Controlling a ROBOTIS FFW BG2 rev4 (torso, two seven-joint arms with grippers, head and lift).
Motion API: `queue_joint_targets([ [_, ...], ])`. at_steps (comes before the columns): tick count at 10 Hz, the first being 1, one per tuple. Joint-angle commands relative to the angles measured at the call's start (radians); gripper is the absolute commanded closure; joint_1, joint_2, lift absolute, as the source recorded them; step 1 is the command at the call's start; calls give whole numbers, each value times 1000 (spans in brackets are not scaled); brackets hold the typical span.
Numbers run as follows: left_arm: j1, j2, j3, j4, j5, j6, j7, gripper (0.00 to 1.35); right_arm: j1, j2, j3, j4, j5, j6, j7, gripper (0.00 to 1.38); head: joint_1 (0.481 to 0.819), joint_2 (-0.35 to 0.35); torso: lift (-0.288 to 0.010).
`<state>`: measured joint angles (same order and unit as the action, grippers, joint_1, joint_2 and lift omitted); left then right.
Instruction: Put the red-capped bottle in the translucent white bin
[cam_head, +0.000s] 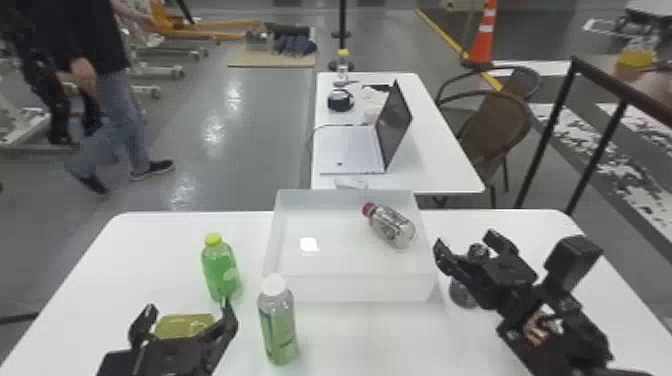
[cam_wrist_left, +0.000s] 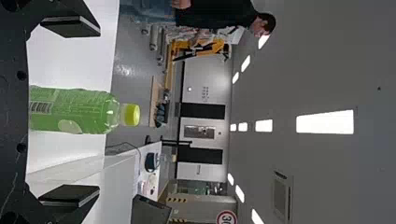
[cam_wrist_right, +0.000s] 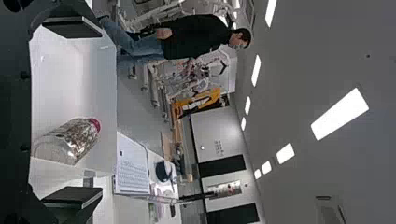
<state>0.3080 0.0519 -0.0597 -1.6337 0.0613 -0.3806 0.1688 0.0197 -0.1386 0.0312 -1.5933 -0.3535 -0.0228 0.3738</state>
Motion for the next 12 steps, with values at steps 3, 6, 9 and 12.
queue_joint_targets([
  [3, 14, -12, 9, -2, -17, -18, 2, 116, 261, 73, -43, -168, 71, -60, -70, 105, 549, 0, -100],
  [6, 43, -4, 15, -20, -28, -11, 2, 116, 352, 70, -70, -211, 177, -69, -76, 116, 549, 0, -100],
  [9, 52, -6, 24, -21, -54, -14, 3, 116, 367, 65, -71, -182, 215, -135, -85, 145, 549, 0, -100],
  [12, 60, -20, 34, -21, -64, -14, -2, 116, 361, 62, -71, -174, 206, -132, -95, 254, 549, 0, -100],
])
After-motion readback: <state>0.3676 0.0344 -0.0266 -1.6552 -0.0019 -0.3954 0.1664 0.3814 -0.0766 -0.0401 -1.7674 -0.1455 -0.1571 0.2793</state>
